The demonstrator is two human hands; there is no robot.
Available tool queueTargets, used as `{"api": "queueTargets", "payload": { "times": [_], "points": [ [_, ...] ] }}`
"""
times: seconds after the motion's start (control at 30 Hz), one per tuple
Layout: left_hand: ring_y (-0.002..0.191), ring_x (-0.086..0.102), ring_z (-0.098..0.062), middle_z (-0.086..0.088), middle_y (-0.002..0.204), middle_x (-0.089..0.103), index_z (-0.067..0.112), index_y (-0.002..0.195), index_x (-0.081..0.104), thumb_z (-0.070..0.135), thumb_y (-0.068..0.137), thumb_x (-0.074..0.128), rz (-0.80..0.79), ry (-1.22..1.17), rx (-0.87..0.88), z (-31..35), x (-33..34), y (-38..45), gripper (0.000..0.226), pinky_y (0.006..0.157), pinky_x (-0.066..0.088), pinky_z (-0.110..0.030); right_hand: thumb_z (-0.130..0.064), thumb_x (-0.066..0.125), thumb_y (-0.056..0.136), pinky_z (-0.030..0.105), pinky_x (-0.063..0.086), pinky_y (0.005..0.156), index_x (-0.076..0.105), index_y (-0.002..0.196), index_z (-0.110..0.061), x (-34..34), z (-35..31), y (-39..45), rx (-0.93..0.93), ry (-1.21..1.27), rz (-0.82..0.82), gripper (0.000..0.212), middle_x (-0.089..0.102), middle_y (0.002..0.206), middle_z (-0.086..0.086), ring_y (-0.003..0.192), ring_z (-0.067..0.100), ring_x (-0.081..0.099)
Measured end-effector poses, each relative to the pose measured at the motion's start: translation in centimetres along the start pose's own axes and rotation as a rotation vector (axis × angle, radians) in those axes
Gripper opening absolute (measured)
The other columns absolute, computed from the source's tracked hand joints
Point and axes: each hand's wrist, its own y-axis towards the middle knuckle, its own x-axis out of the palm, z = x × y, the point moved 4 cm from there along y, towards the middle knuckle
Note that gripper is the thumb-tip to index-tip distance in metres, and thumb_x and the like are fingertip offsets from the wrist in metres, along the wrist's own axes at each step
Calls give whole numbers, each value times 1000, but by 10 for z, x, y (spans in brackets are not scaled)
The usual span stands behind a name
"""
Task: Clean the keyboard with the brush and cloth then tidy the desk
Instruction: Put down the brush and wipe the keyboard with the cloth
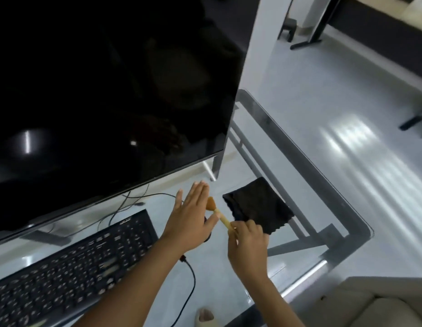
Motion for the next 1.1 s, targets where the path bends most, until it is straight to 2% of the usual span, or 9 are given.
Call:
{"api": "queueTargets", "payload": {
  "times": [0.2,0.37,0.5,0.6,0.7,0.8,0.87,1.0,1.1],
  "points": [
    [148,-10,-12,1,163,-3,16,154,-2,55,99,21,-43,27,-11,15,23,34,71,121,-4,-43,-30,73,80,29,39,66,68,97,-22,5,20,11,-28,59,-14,19,57,86,-6,74,14,48],
    [148,-8,-11,1,163,1,16,154,3,56,98,20,-26,4,-15,15,33,38,71,121,-5,-42,-30,70,83,32,42,72,66,112,-19,-4,33,58,-13,62,47,31,58,98,2,85,20,55],
    [148,-10,-11,2,163,-2,17,154,-1,66,87,-1,-51,53,7,13,42,37,83,120,-7,-41,-40,70,82,34,43,75,63,120,-19,8,39,68,-57,-36,-3,45,57,101,3,88,20,53],
    [148,-10,-11,1,163,-3,16,154,-3,64,87,-3,-48,73,22,14,47,36,82,119,-10,-40,-22,73,83,33,43,66,67,112,-14,14,43,72,-110,-38,48,31,59,94,5,77,21,53],
    [148,-11,-11,1,162,-2,16,154,-3,61,90,1,-25,80,31,14,42,29,79,118,-11,-39,-6,71,82,34,46,58,69,106,-8,15,47,80,-143,-4,23,24,61,88,8,69,23,55],
    [147,-15,-9,4,160,-9,17,153,-6,61,92,1,49,88,22,4,24,5,75,118,-12,-39,-5,64,88,25,50,62,66,114,-7,7,47,80,-81,130,-48,26,58,96,7,74,21,58],
    [146,-16,-8,5,159,-10,17,151,-7,59,94,5,110,98,-20,-12,9,-17,72,120,-9,-41,-7,56,92,14,43,68,64,119,-15,-2,44,77,-6,215,-58,29,50,103,-3,81,12,51],
    [148,-4,-9,1,161,8,13,154,13,59,97,17,194,149,-137,-63,-26,-72,73,119,1,-43,-1,57,91,24,51,65,64,122,-10,-28,-4,63,-179,335,75,33,49,100,4,71,12,52],
    [147,-1,-10,1,160,10,13,154,15,61,94,13,206,176,-221,-96,-47,-114,77,121,3,-44,-12,54,96,24,52,58,62,124,-15,-37,-52,50,-263,403,75,30,48,102,1,69,11,60]
  ]
}}
